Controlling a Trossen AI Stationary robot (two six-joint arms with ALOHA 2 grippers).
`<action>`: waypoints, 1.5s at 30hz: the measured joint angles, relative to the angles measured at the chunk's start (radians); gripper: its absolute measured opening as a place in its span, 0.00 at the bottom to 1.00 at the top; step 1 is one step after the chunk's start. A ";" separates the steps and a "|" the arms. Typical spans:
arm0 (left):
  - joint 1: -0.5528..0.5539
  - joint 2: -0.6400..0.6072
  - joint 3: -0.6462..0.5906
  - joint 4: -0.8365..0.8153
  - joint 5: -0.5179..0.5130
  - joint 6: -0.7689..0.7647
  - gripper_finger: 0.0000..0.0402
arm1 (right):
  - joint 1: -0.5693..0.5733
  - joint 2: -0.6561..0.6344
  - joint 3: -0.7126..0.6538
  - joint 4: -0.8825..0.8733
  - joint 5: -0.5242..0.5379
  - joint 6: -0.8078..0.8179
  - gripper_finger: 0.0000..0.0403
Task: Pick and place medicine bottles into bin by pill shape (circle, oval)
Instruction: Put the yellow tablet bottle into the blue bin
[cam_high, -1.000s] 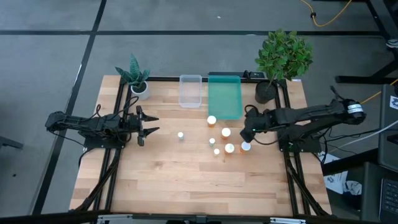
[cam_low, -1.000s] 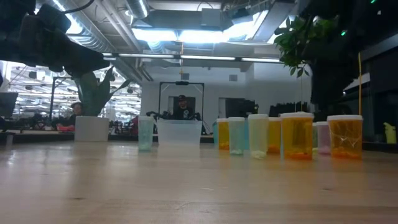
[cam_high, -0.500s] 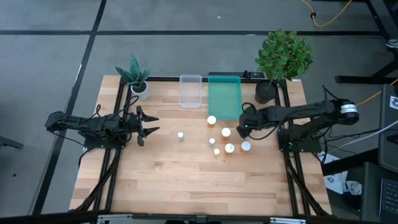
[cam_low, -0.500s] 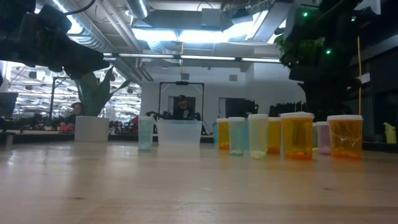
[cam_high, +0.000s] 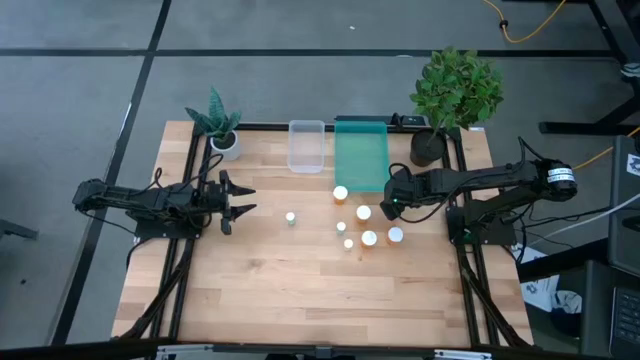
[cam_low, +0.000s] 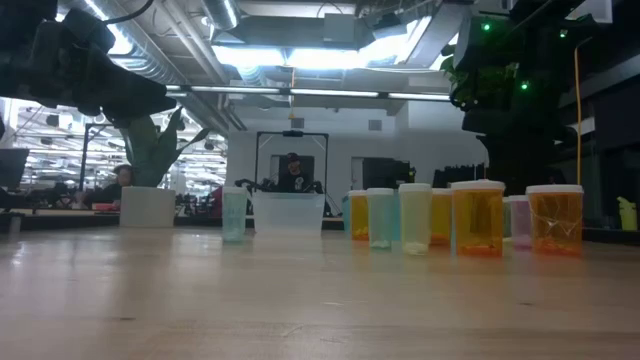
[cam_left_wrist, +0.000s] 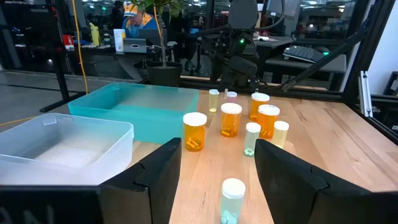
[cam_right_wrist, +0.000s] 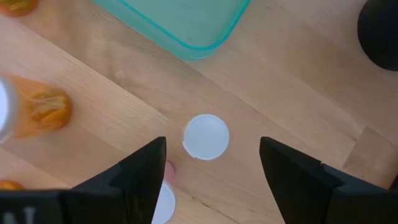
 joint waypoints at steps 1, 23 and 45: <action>0.000 0.000 0.000 0.000 0.000 0.000 0.49 | 0.000 0.000 0.000 0.000 0.000 0.000 0.65; 0.000 0.000 0.000 0.000 0.000 0.000 0.49 | 0.000 -0.001 0.000 0.000 -0.001 -0.002 0.65; 0.000 0.000 0.000 0.000 0.000 0.000 0.49 | 0.000 0.095 0.000 0.053 -0.007 -0.028 0.64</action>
